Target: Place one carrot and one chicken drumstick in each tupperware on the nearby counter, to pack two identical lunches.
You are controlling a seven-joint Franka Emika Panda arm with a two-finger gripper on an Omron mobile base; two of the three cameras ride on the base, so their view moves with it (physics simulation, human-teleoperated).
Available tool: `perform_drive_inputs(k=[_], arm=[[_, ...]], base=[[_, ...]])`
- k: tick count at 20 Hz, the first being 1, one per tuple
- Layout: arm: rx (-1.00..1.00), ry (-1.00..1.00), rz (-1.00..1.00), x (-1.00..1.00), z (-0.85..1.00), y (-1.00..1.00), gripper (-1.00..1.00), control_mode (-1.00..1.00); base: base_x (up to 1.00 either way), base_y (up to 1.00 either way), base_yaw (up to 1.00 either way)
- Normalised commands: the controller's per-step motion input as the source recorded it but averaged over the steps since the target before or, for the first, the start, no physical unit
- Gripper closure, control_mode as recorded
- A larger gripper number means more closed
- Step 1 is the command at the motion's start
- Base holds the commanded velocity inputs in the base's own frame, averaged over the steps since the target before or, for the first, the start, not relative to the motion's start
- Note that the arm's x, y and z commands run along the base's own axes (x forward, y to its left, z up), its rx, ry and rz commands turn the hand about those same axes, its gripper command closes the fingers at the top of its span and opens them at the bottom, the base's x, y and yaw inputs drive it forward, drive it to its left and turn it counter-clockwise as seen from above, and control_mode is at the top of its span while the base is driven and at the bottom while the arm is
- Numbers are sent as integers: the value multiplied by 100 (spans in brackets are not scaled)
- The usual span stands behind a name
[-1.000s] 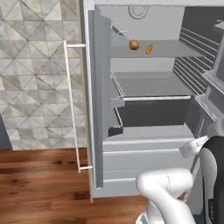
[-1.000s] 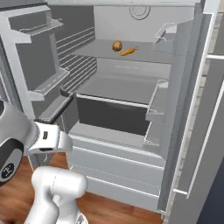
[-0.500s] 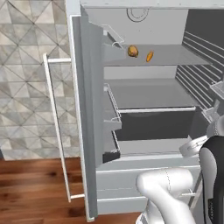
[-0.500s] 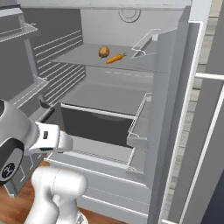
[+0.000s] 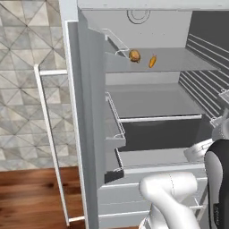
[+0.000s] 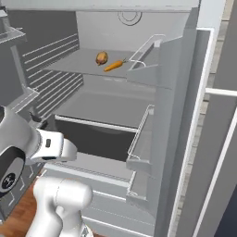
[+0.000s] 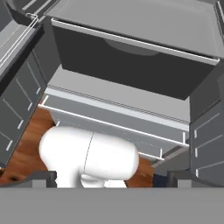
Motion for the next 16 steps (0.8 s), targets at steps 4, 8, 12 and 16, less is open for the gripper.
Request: perform_drive_inputs(k=[4, 8, 12, 16], arm=[[0, 0, 0, 0, 0, 0, -100, 100], [0, 0, 0, 0, 0, 0, -100, 100], [0, -2, 0, 4, 0, 0, -100, -100], [0, -23, -3, -16, 19, 0, -100, -100]], base=[[69, 0, -11], [48, 0, -4], [0, 0, 0], [0, 0, 0]])
